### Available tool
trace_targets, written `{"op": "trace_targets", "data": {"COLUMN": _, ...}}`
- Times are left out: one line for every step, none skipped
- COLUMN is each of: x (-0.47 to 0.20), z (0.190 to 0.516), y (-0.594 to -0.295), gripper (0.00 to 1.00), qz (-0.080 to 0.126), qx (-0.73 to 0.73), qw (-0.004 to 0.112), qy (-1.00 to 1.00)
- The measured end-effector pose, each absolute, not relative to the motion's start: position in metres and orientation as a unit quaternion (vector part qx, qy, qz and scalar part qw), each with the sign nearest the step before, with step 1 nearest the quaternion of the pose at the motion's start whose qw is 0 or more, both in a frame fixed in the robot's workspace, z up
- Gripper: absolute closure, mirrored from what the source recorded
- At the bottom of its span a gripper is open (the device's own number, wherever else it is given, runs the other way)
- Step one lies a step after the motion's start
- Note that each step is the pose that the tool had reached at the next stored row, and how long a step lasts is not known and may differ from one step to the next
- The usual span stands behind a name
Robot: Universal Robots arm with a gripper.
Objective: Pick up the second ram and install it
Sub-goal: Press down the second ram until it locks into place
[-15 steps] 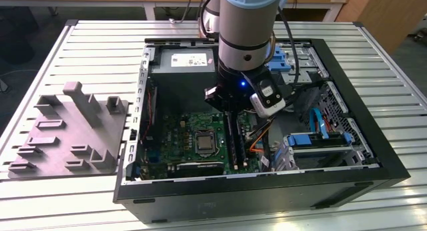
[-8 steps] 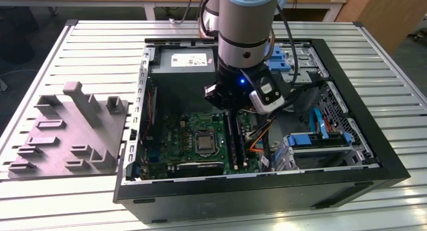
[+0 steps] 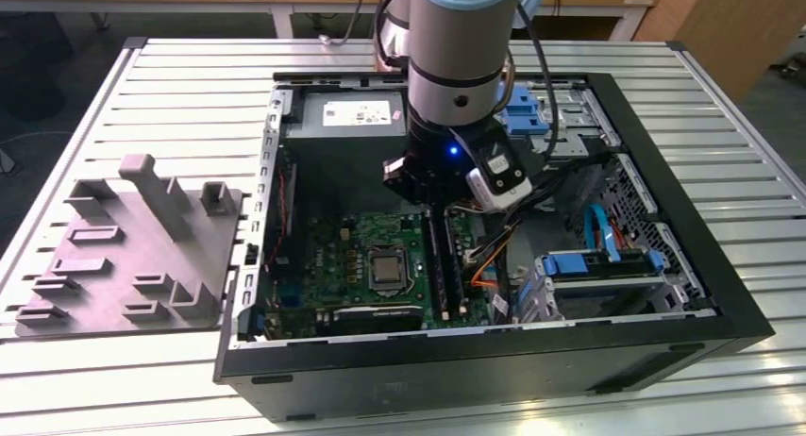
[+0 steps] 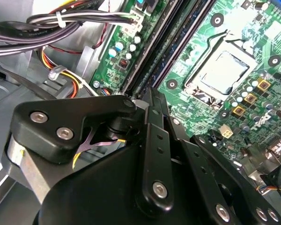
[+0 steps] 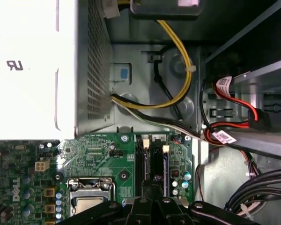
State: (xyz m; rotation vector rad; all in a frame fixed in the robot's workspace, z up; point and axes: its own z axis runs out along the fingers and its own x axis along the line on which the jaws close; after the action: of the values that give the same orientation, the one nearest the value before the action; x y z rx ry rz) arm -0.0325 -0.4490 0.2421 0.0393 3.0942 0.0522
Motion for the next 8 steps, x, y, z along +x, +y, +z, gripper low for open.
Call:
{"op": "trace_targets", "data": {"x": -0.0324, "z": 0.2416, "y": -0.4488, "gripper": 0.90, "qz": 0.017, "qx": 0.013, "qw": 0.023, "qy": 1.000}}
{"op": "trace_targets", "data": {"x": -0.0324, "z": 0.2409, "y": -0.4485, "gripper": 0.90, "qz": 0.017, "qx": 0.013, "qw": 0.023, "qy": 1.000}}
{"op": "trace_targets", "data": {"x": -0.0325, "z": 0.2399, "y": -0.4483, "gripper": 0.90, "qz": 0.017, "qx": 0.013, "qw": 0.023, "qy": 1.000}}
{"op": "trace_targets", "data": {"x": -0.0325, "z": 0.2391, "y": -0.4480, "gripper": 0.90, "qz": 0.017, "qx": 0.013, "qw": 0.023, "qy": 1.000}}
{"op": "trace_targets", "data": {"x": -0.0325, "z": 0.2390, "y": -0.4480, "gripper": 0.90, "qz": 0.017, "qx": 0.013, "qw": 0.023, "qy": 1.000}}
{"op": "trace_targets", "data": {"x": -0.0325, "z": 0.2390, "y": -0.4480, "gripper": 0.90, "qz": 0.017, "qx": 0.013, "qw": 0.023, "qy": 1.000}}
{"op": "trace_targets", "data": {"x": -0.0325, "z": 0.2389, "y": -0.4480, "gripper": 0.90, "qz": 0.017, "qx": 0.013, "qw": 0.023, "qy": 1.000}}
{"op": "trace_targets", "data": {"x": -0.0325, "z": 0.2386, "y": -0.4476, "gripper": 0.90, "qz": 0.017, "qx": 0.013, "qw": 0.023, "qy": 1.000}}
